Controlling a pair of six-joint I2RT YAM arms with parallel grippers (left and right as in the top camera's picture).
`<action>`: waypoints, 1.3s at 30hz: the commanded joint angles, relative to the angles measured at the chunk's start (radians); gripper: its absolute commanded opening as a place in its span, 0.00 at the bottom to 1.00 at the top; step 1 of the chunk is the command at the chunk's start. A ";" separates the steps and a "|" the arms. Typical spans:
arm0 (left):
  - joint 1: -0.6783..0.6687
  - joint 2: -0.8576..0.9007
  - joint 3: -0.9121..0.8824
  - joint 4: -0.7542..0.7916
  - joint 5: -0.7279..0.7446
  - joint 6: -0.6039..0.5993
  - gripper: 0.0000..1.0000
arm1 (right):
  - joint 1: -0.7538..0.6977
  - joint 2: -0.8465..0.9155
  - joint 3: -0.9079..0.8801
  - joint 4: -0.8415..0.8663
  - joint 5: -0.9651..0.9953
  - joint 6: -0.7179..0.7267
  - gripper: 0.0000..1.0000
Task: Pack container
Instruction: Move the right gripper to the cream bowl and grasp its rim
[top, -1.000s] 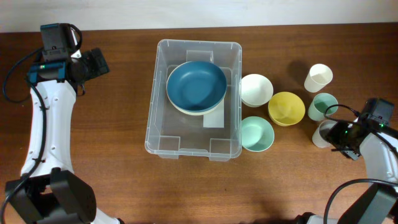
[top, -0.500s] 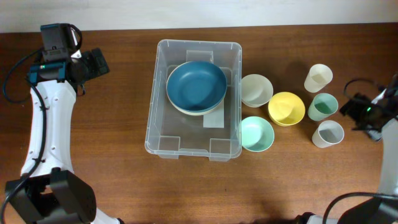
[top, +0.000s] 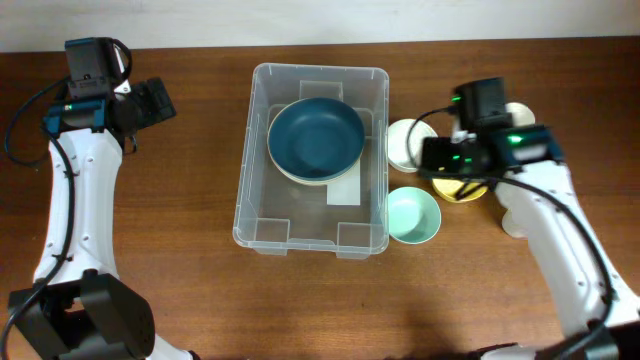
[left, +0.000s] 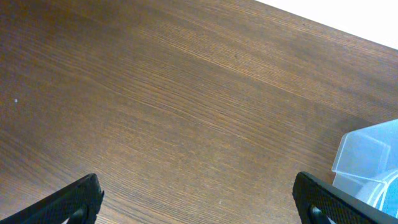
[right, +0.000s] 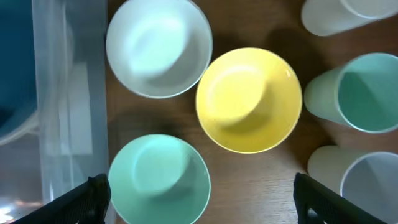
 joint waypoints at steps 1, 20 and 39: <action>0.002 -0.012 0.016 0.000 -0.004 0.002 1.00 | 0.055 0.090 0.005 0.013 0.115 0.000 0.89; 0.002 -0.011 0.016 0.000 -0.004 0.002 1.00 | -0.079 0.353 0.005 0.263 -0.037 -0.203 0.90; 0.002 -0.012 0.016 0.000 -0.004 0.002 1.00 | -0.100 0.381 0.005 0.499 -0.039 -0.334 0.81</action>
